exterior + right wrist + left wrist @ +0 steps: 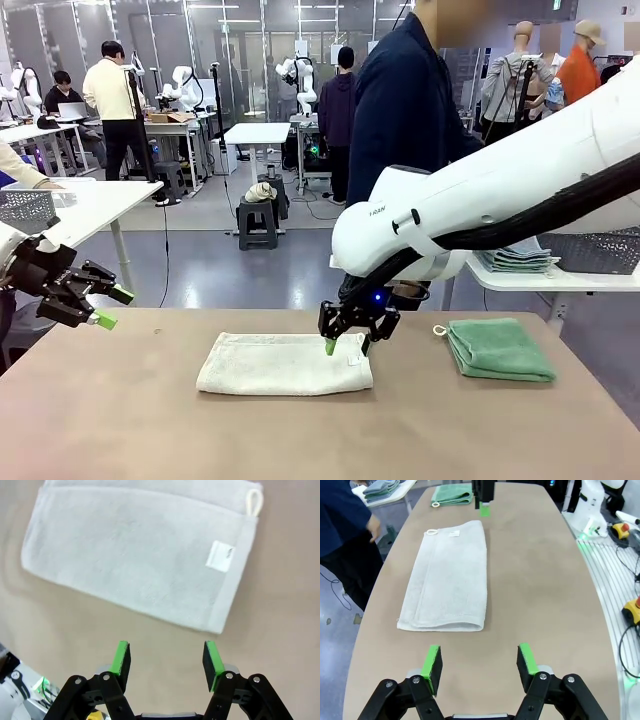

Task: Fold the towels and place them in the basket.
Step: When a person lays out a Towel with hook on the table, fold it in half twice.

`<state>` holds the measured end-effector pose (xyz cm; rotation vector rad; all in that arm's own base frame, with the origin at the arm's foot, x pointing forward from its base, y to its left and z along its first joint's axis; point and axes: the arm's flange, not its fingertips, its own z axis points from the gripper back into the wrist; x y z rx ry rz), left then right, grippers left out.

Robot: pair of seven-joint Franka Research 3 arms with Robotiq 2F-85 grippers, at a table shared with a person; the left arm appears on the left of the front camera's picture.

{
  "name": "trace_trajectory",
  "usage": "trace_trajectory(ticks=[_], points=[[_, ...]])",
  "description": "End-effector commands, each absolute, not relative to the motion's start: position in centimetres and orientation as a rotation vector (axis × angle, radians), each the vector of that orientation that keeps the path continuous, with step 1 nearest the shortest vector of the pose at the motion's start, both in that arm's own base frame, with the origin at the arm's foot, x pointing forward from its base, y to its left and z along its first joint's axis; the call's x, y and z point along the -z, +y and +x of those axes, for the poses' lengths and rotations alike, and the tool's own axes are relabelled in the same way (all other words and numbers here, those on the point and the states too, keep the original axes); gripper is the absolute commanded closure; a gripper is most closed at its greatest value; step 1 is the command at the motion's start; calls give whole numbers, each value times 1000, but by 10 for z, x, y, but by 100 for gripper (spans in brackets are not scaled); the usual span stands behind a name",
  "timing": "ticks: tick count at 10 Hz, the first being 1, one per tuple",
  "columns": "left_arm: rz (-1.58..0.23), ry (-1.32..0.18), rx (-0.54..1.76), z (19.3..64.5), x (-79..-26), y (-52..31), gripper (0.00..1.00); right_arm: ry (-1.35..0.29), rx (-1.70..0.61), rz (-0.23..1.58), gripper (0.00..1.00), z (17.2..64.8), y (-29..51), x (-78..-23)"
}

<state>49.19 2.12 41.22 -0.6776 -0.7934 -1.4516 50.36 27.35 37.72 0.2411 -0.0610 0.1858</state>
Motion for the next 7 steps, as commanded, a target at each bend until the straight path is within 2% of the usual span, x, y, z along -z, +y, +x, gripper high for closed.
trace_trajectory(ticks=[1, 4, 6, 7], points=[[-678, -795, 1453, 492, -413, 21, 23, -38, -116, 196, 27, 526, 269, -378], [-678, -795, 1453, 492, -413, 21, 23, -15, -78, 170, 27, 545, 256, -357], [-678, -795, 1453, 492, -413, 21, 23, -14, -77, 156, 7, 558, 259, -342], [-678, -795, 1453, 492, -413, 21, 23, -36, -68, 126, 7, 564, 263, -336]])
